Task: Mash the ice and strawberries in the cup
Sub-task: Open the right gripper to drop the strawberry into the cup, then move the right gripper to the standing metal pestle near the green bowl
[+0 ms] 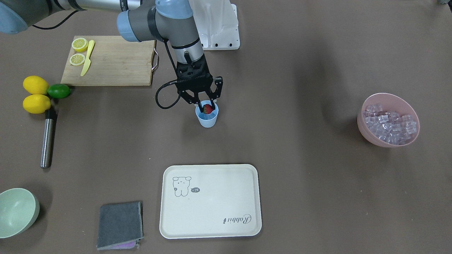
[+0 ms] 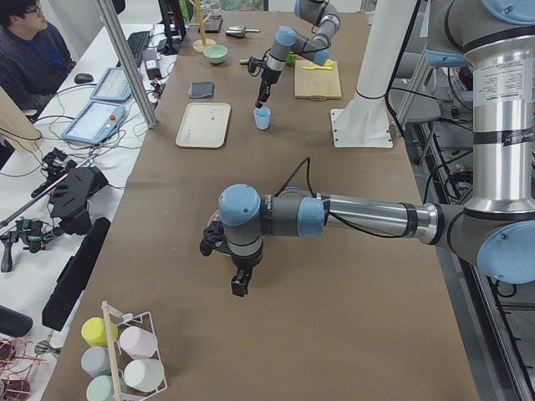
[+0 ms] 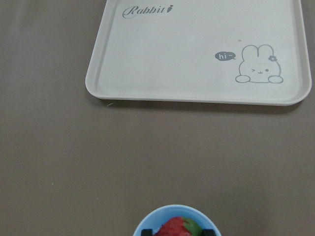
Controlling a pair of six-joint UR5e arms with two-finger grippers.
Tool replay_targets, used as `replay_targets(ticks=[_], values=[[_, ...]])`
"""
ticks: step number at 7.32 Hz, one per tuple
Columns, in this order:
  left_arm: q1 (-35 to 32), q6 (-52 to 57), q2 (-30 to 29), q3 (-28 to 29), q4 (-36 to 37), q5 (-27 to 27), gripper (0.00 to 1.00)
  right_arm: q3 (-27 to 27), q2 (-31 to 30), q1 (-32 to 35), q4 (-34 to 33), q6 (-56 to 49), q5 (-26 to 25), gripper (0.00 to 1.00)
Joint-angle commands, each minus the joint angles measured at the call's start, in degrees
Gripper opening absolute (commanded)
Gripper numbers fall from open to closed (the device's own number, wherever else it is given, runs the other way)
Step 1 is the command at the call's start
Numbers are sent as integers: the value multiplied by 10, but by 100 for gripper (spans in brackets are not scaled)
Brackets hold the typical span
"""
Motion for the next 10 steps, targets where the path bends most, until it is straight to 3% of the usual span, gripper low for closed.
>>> replay_targets(ticks=[1,5,7,9,10], values=[[0,1,0,0,0,0,99,2,0,-11,-15,8,-6,100],[0,2,1,1,2,0,99,42,0,24,-177,-43,46,100],[0,3,12,-1,-1,-1,99,59,-26,108,-191,-134,125,100],[0,3,12,-1,-1,-1,99,86,-89,198,-185,-278,214,100],[0,3,12,-4,-2,-1,99,90,-114,242,-184,-303,254,100]])
